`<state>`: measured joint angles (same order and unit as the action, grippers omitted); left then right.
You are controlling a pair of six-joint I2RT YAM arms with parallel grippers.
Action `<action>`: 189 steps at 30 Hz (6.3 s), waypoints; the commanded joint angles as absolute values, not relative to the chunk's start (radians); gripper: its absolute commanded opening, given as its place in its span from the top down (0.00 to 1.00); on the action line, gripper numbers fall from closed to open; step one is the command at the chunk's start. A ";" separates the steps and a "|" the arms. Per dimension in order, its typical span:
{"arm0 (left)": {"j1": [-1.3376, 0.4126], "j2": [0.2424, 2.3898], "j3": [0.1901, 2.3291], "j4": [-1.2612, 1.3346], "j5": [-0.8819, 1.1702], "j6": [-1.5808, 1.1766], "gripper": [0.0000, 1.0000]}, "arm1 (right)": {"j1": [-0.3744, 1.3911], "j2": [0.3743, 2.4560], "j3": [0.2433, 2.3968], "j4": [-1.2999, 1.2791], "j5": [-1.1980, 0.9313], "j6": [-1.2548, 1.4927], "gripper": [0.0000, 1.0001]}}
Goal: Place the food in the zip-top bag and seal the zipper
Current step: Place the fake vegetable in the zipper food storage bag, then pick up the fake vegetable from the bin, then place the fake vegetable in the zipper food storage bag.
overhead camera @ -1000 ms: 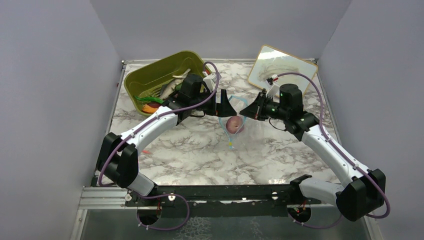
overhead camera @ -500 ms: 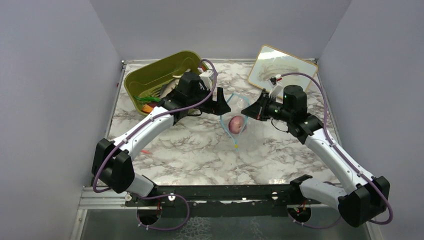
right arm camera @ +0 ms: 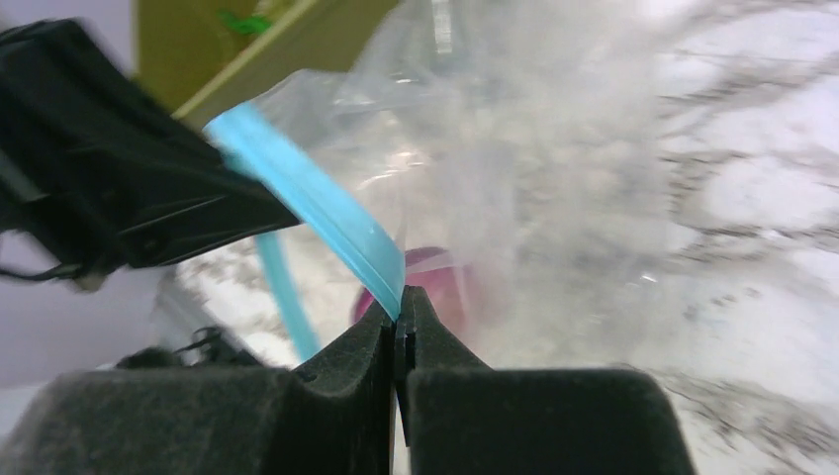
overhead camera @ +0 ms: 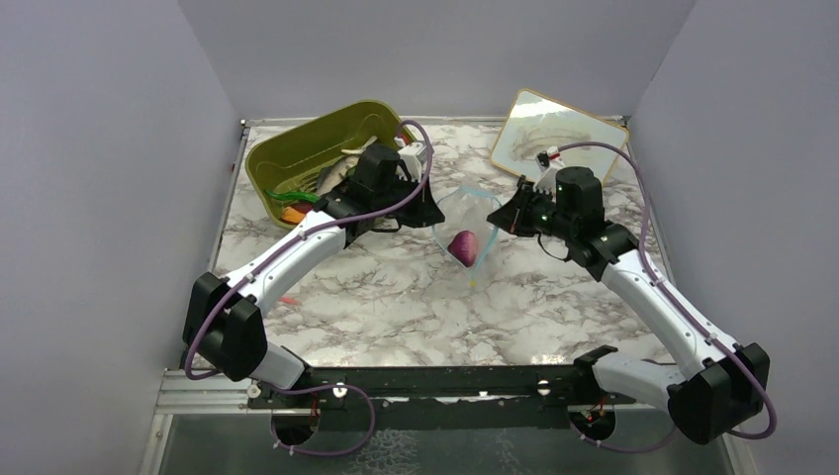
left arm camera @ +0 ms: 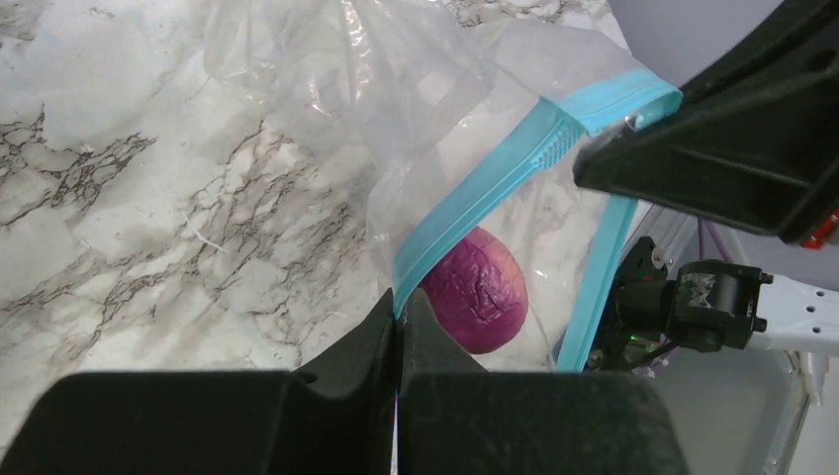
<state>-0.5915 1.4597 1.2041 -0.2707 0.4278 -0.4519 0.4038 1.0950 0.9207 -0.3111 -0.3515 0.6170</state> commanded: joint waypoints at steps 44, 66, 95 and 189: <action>-0.569 1.479 1.415 -0.315 -0.049 -0.287 0.25 | 0.399 0.992 1.043 -0.560 -0.186 0.514 0.99; -0.280 1.888 1.582 -0.079 -0.111 -0.001 0.37 | 0.399 1.015 1.166 -0.660 -0.183 0.452 0.99; -0.197 2.277 1.832 0.026 0.077 0.227 0.54 | 0.399 1.061 1.292 -0.716 -0.157 0.546 0.99; -0.286 1.267 1.058 0.368 0.829 -0.996 1.00 | 0.398 1.101 0.958 -0.320 -0.260 0.896 0.99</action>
<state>-0.2329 1.2419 1.0767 0.2478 0.7673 -0.8806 0.4038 1.0794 0.9257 -0.3756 -0.3012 0.8513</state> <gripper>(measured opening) 0.019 0.014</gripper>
